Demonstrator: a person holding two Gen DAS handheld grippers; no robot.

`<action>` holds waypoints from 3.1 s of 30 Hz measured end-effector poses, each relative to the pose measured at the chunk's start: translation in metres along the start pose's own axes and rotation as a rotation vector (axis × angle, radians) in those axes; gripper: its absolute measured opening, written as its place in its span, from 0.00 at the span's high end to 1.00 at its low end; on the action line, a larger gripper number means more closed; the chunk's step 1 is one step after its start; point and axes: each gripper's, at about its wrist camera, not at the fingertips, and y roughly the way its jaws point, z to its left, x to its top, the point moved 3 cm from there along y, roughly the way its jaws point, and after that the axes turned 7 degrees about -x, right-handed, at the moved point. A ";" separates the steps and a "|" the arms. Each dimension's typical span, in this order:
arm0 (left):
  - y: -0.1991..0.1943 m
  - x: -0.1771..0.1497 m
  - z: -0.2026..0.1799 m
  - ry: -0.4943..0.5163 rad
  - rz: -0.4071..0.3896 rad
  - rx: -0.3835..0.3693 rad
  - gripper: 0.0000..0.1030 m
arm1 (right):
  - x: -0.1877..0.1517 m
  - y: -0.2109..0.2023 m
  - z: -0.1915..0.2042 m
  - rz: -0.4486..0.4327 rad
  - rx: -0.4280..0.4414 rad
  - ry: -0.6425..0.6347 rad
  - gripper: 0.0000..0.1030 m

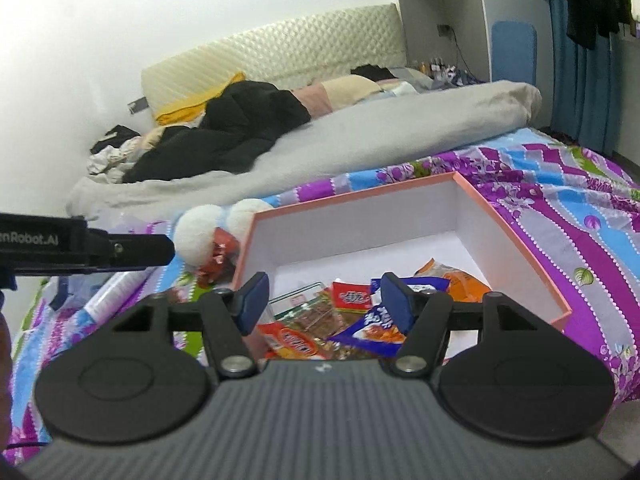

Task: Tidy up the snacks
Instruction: 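Withdraw both open grippers up and away from the pink box, then move left gripper to the brown-red snack pack while right gripper approaches the red-brown foil bag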

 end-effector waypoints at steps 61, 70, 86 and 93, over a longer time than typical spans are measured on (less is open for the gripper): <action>-0.143 -0.099 0.080 -0.054 -0.031 0.231 0.06 | -0.089 -0.077 0.101 0.021 0.120 -0.122 0.37; -0.095 -0.077 0.129 -0.032 0.011 0.268 0.06 | -0.072 -0.027 0.117 0.051 0.108 -0.128 0.37; 0.028 -0.053 0.254 -0.005 0.069 0.354 0.07 | -0.038 0.126 0.172 0.112 0.134 -0.164 0.38; 0.078 -0.049 0.311 -0.005 0.098 0.354 0.07 | -0.031 0.203 0.199 0.140 0.147 -0.151 0.38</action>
